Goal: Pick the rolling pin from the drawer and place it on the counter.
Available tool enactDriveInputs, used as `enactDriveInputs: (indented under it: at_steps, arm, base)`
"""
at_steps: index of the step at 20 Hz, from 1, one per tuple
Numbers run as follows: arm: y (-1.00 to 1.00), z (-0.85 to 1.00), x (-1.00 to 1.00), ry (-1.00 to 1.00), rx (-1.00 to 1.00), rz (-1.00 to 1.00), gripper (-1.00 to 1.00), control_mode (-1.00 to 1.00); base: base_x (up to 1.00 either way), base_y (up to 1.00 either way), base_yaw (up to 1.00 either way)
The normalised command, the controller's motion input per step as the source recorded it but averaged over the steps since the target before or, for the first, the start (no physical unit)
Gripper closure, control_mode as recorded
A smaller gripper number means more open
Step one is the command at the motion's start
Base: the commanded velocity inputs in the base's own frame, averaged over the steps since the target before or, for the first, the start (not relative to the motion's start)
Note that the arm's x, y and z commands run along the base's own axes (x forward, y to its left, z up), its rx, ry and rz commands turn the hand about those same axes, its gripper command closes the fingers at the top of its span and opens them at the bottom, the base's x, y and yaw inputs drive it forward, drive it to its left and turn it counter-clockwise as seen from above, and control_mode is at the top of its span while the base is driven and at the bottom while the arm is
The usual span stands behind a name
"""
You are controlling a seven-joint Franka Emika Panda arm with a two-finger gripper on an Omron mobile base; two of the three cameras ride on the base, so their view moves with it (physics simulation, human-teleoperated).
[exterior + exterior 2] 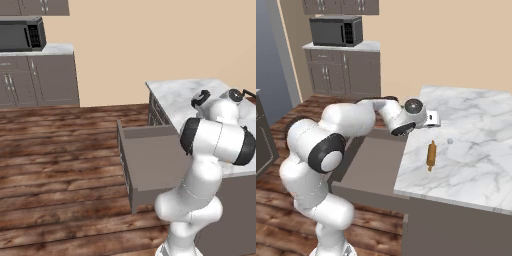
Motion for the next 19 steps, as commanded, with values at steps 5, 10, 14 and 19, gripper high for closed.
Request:
enactDriveInputs:
  at_steps: [5,10,14,19]
  arm:
    - [1.0,0.25,-0.78,-0.08,-0.29,0.01,-1.0,-1.0]
    - [1.0,0.41,-0.9,-0.01,-0.3,0.07,-1.0,-1.0]
    - [1.0,0.87,-0.95,0.09,-0.24,0.11,-1.0,-1.0]
    - [0.76,1.0,-0.82,0.22,-0.09,0.15,-1.0,-1.0]
  base:
    - [0.0,0.0,0.0]
    - [0.0,0.0,0.0]
    - [0.0,0.0,0.0]
    - [0.0,0.0,0.0]
